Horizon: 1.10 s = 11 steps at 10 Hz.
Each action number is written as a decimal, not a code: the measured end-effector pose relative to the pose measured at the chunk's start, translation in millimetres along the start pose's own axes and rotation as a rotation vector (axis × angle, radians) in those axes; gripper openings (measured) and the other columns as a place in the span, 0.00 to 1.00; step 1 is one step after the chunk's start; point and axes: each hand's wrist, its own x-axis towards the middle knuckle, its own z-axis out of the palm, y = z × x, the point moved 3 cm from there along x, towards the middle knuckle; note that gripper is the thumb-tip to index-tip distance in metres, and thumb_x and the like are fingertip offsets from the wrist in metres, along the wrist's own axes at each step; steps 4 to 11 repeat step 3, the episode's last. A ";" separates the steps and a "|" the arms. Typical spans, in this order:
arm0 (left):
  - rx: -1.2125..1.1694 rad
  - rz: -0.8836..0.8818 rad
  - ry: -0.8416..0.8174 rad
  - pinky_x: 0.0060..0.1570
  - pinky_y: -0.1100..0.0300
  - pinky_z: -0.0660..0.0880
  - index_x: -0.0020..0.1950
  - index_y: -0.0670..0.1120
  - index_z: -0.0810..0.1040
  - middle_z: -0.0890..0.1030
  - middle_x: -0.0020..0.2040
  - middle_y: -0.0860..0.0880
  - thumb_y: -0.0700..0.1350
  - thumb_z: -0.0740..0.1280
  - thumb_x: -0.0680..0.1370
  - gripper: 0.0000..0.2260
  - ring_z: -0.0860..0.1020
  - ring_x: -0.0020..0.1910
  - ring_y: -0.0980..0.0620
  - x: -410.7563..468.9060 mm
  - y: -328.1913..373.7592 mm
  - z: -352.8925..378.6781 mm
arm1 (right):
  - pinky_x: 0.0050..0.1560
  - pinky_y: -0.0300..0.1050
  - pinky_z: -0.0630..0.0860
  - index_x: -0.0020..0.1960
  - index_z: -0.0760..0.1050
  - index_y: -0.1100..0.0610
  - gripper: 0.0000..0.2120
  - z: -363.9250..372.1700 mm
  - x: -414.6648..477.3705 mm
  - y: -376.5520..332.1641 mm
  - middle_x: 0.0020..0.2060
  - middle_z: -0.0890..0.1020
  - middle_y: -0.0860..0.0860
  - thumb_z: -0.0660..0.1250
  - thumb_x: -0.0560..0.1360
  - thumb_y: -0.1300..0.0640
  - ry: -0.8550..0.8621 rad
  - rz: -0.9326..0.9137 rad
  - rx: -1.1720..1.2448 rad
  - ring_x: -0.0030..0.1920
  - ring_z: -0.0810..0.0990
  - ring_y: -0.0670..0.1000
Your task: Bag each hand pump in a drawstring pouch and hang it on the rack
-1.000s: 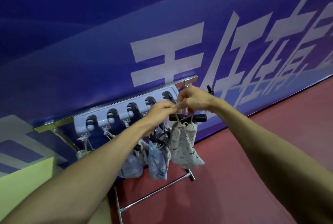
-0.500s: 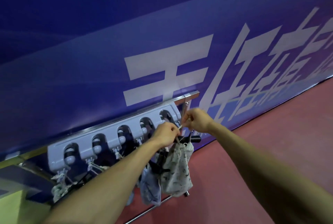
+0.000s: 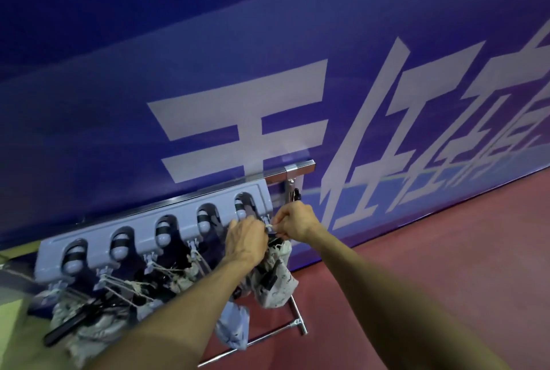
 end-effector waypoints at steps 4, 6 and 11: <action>-0.350 -0.197 -0.033 0.47 0.52 0.78 0.40 0.42 0.81 0.83 0.49 0.45 0.38 0.60 0.74 0.10 0.80 0.48 0.42 -0.3 -8.2 -18.4 | 0.47 0.42 0.79 0.44 0.84 0.58 0.08 -3.6 -0.9 0.4 0.43 0.85 0.55 0.66 0.75 0.64 -0.042 -0.074 -0.074 0.42 0.82 0.51; -0.350 -0.197 -0.033 0.47 0.52 0.78 0.40 0.42 0.81 0.83 0.49 0.45 0.38 0.60 0.74 0.10 0.80 0.48 0.42 -0.3 -8.2 -18.4 | 0.47 0.42 0.79 0.44 0.84 0.58 0.08 -3.6 -0.9 0.4 0.43 0.85 0.55 0.66 0.75 0.64 -0.042 -0.074 -0.074 0.42 0.82 0.51; -0.350 -0.197 -0.033 0.47 0.52 0.78 0.40 0.42 0.81 0.83 0.49 0.45 0.38 0.60 0.74 0.10 0.80 0.48 0.42 -0.3 -8.2 -18.4 | 0.47 0.42 0.79 0.44 0.84 0.58 0.08 -3.6 -0.9 0.4 0.43 0.85 0.55 0.66 0.75 0.64 -0.042 -0.074 -0.074 0.42 0.82 0.51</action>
